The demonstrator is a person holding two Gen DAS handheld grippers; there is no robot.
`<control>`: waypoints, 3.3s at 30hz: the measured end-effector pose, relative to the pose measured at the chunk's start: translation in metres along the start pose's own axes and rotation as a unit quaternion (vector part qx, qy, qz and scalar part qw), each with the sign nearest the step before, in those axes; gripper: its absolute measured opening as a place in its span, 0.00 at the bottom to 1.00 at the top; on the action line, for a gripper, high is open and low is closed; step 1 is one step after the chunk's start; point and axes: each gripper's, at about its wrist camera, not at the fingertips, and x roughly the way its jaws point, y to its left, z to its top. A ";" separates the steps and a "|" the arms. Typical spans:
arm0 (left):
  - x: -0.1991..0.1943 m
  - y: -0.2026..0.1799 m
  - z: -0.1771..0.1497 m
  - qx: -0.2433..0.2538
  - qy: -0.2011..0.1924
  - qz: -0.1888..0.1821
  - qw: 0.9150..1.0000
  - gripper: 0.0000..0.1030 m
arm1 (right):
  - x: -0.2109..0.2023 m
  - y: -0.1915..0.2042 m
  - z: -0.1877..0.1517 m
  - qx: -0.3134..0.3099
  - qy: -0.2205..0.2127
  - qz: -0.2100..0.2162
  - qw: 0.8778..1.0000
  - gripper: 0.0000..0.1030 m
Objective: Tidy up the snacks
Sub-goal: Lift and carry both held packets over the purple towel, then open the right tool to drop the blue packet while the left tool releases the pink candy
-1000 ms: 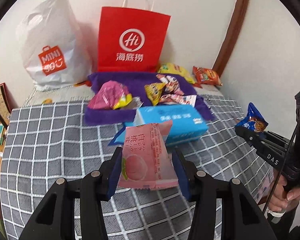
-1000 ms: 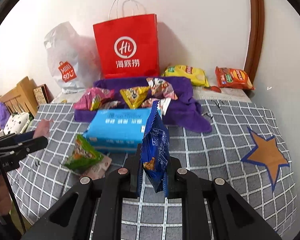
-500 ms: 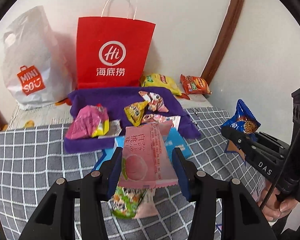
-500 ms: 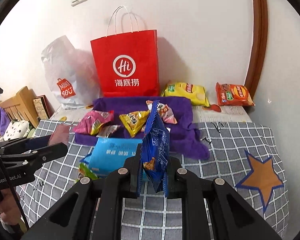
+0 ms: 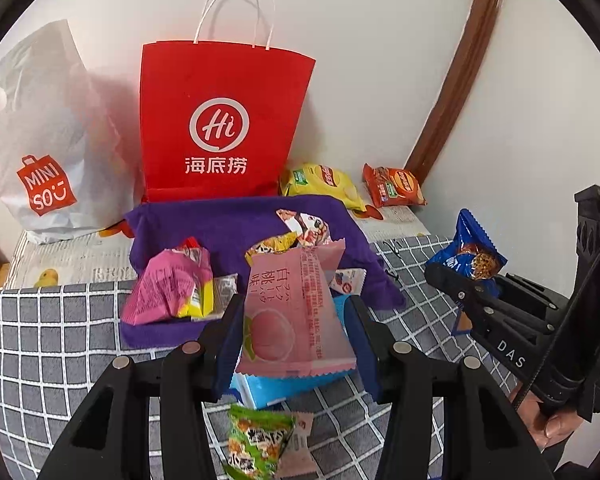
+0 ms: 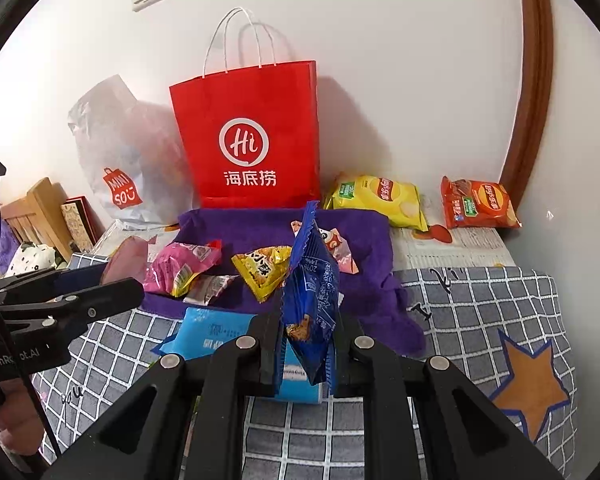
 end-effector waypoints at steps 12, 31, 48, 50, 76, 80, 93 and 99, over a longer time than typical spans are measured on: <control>0.013 0.036 0.035 -0.022 -0.008 0.028 0.999 0.46 | 0.033 -0.003 0.032 -0.007 0.005 -0.004 1.000 0.15; 0.074 0.102 0.092 -0.078 0.000 0.051 0.996 0.46 | 0.118 0.015 0.100 -0.025 0.013 0.067 0.997 0.15; 0.147 0.111 0.071 -0.086 0.091 0.042 0.991 0.46 | 0.191 0.021 0.067 -0.083 0.138 0.098 0.982 0.15; 0.149 0.109 0.070 -0.083 0.096 0.044 0.991 0.46 | 0.193 0.023 0.064 -0.087 0.146 0.102 0.980 0.15; 0.163 0.105 0.068 -0.077 0.118 0.050 0.989 0.46 | 0.212 0.025 0.059 -0.104 0.172 0.067 0.977 0.17; 0.163 0.105 0.068 -0.077 0.118 0.051 0.989 0.46 | 0.211 0.025 0.060 -0.098 0.172 0.073 0.978 0.17; 0.162 0.104 0.067 -0.075 0.119 0.051 0.989 0.47 | 0.209 0.025 0.061 -0.099 0.171 0.075 0.977 0.17; 0.163 0.103 0.066 -0.071 0.121 0.051 0.989 0.47 | 0.208 0.025 0.061 -0.100 0.169 0.075 0.978 0.17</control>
